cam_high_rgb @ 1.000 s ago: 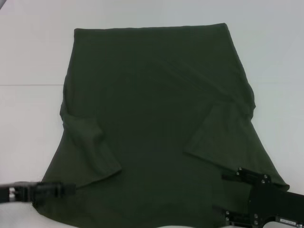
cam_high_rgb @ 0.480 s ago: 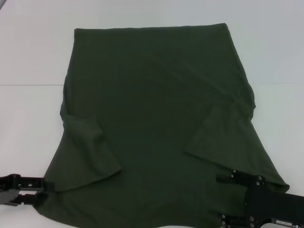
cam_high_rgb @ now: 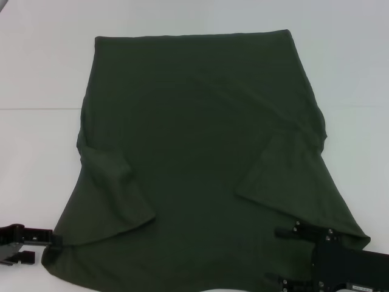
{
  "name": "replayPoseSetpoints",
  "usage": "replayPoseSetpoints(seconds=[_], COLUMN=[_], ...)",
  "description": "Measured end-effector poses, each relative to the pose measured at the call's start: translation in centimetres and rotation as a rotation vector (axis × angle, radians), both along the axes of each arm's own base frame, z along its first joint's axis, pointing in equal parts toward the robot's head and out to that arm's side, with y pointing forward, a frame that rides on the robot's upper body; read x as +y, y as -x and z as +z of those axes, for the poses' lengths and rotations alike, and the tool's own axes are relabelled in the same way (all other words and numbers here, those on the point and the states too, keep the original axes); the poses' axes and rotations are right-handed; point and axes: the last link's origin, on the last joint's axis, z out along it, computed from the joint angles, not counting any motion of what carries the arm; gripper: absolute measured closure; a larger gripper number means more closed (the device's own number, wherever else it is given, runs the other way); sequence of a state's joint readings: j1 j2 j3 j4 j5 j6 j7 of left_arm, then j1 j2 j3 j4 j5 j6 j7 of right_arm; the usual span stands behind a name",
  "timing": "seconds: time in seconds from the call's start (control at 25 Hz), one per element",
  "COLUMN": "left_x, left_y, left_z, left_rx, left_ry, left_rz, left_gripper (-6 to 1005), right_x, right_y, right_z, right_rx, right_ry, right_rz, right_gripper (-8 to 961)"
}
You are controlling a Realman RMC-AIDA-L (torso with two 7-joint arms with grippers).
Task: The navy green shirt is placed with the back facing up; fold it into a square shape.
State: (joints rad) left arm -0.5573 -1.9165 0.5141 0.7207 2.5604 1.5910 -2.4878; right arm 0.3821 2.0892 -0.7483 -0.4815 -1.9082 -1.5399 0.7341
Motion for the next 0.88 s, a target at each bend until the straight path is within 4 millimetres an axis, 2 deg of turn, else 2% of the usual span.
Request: replayPoseSetpoints(seconds=[0.88], left_x=[0.3], left_y=[0.4], left_z=[-1.4], left_rx=[0.025], left_ry=[0.0], left_rz=[0.019], left_gripper=[166], right_x=[0.1], right_y=[-0.1], right_z=[-0.1], right_rx=[-0.007], right_ry=[-0.002], right_rz=[-0.008], right_gripper=[128])
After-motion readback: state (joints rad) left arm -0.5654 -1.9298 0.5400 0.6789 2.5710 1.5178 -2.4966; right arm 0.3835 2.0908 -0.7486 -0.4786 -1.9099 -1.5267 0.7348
